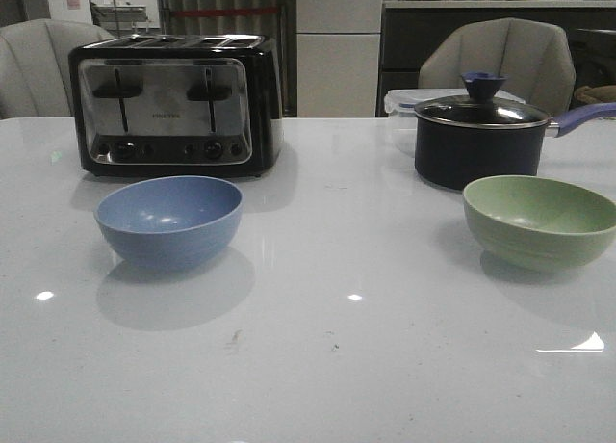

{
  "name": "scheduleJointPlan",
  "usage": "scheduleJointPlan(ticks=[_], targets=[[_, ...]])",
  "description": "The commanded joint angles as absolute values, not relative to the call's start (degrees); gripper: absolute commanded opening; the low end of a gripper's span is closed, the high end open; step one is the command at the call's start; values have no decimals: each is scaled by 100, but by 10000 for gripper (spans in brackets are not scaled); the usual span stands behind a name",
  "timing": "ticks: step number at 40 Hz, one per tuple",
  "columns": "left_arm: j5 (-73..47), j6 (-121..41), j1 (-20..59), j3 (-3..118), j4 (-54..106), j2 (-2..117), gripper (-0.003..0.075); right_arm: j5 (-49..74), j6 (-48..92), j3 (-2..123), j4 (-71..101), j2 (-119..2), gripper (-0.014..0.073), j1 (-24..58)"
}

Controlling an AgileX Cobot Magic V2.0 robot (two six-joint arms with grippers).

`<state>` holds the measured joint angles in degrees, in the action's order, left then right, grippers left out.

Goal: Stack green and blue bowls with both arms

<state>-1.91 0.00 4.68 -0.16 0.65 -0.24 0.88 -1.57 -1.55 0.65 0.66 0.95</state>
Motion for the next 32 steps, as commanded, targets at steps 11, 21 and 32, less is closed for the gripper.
scheduleJointPlan(ticks=[11,21,32], targets=[[338,52,455,-46,70,-134,93,-373,-97,-141,0,171,52,56],[338,52,455,-46,70,-134,93,-373,-97,-141,0,171,52,56],[841,52,455,80,70,-134,93,-595,-97,-70,0,171,52,49]])
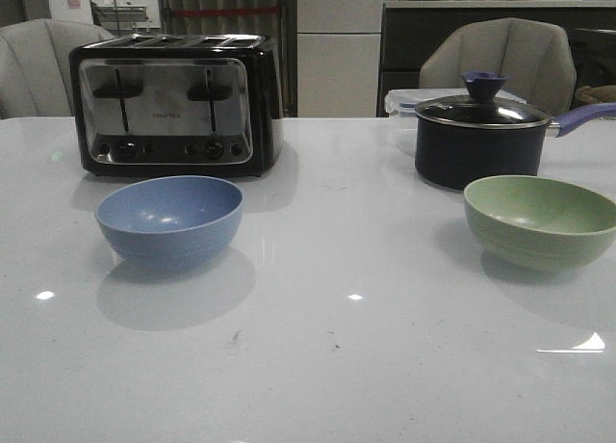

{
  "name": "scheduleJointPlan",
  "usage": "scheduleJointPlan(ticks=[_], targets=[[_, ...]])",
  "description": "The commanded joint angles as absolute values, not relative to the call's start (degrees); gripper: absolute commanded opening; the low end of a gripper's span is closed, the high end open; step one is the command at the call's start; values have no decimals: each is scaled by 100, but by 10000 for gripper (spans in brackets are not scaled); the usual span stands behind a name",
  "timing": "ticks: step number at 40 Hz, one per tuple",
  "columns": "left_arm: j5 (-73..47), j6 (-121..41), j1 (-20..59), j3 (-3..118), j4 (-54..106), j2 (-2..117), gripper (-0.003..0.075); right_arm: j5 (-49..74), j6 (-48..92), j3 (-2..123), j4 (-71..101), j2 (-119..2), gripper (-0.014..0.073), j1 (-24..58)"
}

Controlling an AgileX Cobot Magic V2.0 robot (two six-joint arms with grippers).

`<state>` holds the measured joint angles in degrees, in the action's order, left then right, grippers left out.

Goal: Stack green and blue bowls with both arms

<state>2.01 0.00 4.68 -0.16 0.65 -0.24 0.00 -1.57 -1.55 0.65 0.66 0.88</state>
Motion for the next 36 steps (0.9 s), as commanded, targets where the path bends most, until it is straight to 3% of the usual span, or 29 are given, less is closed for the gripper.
scheduleJointPlan(ticks=[1,12,21,27,36], targets=[[841,52,455,172,70,-134,93,-569,-97,6,0,171,52,56],[-211,52,455,2078,70,120,93,668,-97,1783,0,-76,52,56],[-1895,0,455,3648,0,1342,93,2155,-97,3285,0,-1176,52,56],[-2660,0,455,3992,0,2077,93,2900,-97,3646,0,-1865,52,56],[-3181,0,455,3935,0,2953,93,3071,-97,3448,0,-2720,52,56]])
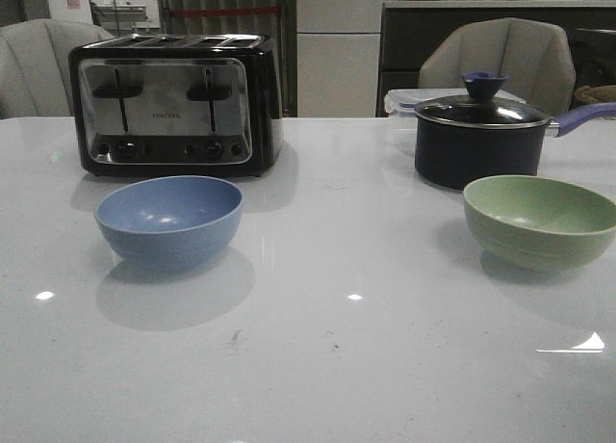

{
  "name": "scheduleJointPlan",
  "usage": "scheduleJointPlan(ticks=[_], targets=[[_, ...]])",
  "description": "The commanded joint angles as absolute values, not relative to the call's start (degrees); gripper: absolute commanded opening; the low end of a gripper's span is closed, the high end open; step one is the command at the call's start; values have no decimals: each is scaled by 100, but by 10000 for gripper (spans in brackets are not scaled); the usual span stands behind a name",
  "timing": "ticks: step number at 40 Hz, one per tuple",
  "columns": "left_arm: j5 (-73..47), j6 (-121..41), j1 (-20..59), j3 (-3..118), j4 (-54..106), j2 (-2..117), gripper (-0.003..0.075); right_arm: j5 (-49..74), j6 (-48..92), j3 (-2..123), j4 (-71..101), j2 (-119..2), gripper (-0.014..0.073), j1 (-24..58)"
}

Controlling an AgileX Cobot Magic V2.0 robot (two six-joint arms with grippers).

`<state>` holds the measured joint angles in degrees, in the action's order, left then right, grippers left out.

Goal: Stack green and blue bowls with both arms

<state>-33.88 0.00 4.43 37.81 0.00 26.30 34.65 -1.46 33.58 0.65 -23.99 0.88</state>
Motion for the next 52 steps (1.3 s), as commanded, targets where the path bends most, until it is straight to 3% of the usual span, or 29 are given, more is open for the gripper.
scheduleJointPlan(ticks=[1,11,16,21,25,34,52], targets=[[-3183,0,455,3925,39,3049,93,3071,-97,3424,0,-2788,52,56],[-3165,0,455,3925,39,3829,93,3070,-97,3263,0,-3658,67,56],[-3165,0,455,3925,0,4100,126,3070,-97,3263,0,-4028,215,56],[-3143,0,455,3925,0,4213,287,2978,-97,3275,0,-4434,442,56],[-3143,0,455,3925,0,4213,465,2840,-102,3374,0,-4968,540,0],[-3143,0,455,3925,0,4213,476,3200,-97,4526,486,-6741,541,-522],[-3143,0,455,3925,39,4213,476,3814,210,6794,1092,-9704,541,-532]])
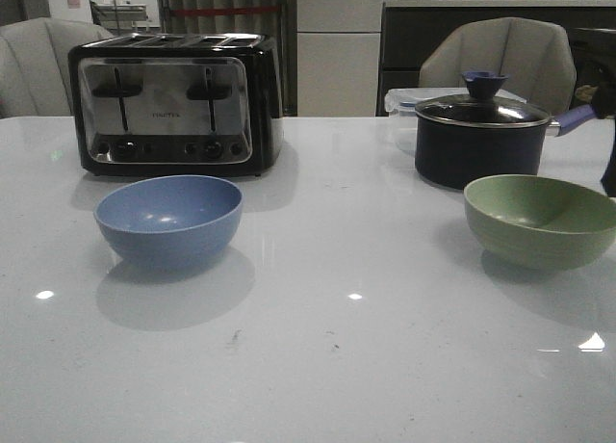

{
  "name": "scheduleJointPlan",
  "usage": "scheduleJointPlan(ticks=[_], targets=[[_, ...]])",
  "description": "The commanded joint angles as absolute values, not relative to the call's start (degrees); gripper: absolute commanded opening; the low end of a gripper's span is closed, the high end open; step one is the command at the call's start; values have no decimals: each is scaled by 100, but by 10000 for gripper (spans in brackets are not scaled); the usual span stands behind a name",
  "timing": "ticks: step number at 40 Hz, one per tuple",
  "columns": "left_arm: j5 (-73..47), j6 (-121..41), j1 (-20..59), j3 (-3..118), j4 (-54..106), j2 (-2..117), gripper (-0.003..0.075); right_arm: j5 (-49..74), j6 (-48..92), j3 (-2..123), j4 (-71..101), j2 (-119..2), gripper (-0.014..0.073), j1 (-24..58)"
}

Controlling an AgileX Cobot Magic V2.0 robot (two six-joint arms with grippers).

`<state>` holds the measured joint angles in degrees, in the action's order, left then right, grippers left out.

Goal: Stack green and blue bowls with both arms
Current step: 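Lower the right gripper onto the rim of the pale green bowl, then grasp the green bowl rim and slide it toward the table center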

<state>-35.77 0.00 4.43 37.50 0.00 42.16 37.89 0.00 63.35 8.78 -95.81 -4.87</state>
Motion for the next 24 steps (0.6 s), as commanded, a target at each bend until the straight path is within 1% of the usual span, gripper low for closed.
scheduleJointPlan(ticks=[1,6,9,12,14,17,20,24], targets=[[-3143,0,455,3925,39,4213,476,3855,255,6912,1174,-9842,541,-532],[-3129,0,455,3925,39,4213,476,3995,349,7330,1359,-10311,535,-532],[-3105,0,455,3925,0,4213,476,4065,354,7525,1339,-10510,499,-532],[-3105,0,455,3925,0,4213,476,4091,354,7658,1323,-10632,424,-532],[-3105,0,455,3925,0,4213,476,4097,354,7710,1316,-10675,342,-532],[-3105,0,455,3925,0,4213,476,4072,354,7710,1299,-10676,259,-532],[-3105,0,455,3925,0,4213,476,4092,354,7710,1260,-10676,190,-532],[-3105,0,455,3925,0,4213,476,4140,355,7728,1188,-10676,134,-532]])
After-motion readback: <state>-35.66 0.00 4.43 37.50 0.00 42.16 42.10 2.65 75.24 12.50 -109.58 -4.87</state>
